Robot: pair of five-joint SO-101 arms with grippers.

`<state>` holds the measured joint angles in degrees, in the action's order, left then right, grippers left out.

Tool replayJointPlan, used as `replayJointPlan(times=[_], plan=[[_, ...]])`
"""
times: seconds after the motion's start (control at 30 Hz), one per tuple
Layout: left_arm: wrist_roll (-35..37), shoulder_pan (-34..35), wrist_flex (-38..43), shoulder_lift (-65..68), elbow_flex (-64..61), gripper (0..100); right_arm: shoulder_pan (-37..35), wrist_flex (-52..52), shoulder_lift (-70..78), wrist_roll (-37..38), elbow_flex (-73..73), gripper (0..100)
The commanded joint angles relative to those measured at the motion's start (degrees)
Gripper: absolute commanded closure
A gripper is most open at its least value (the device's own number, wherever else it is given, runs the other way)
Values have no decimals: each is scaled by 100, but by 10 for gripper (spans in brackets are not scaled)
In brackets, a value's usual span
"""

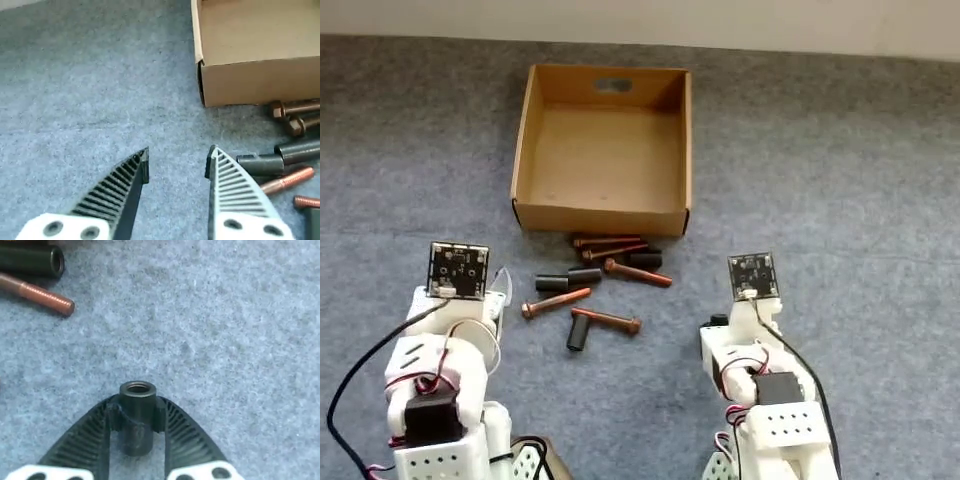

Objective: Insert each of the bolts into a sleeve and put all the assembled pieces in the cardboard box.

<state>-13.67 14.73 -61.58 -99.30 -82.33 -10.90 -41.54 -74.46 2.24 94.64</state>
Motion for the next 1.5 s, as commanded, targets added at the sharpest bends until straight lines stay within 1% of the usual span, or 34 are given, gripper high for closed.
replayJointPlan(times=[0.0, 0.13, 0.27, 0.3, 0.4, 0.43, 0.47, 0.67, 0.9, 1.17, 1.47], plan=[[9, -13, 9, 919, 418, 796, 4, 101, -40, -9, -4, 993], [0, -242, 26, 2396, 611, 796, 4, 110, -40, -9, -4, 993], [70, -426, 26, 3451, 989, 796, 4, 110, -40, -9, 4, 993], [273, -426, 26, 3582, 1095, 796, 4, 110, -40, -9, 4, 993], [1512, -435, 26, 3767, 1253, 796, 4, 110, -40, -9, 4, 993], [1820, -453, 26, 3820, 1279, 796, 4, 110, -40, -9, 13, 993], [1864, -488, 26, 3855, 1288, 796, 4, 110, -40, -9, 13, 993], [1811, -945, 9, 4330, 1288, 796, 4, 110, -40, -9, 13, 993], [1820, -910, 290, 4980, 1429, 796, 4, 110, -40, -9, 13, 993], [1829, -910, 1037, 5587, 1420, 796, 4, 110, -40, -9, 13, 993], [1793, -910, 1099, 5974, 1420, 800, 4, 110, -40, -9, 13, 993]])
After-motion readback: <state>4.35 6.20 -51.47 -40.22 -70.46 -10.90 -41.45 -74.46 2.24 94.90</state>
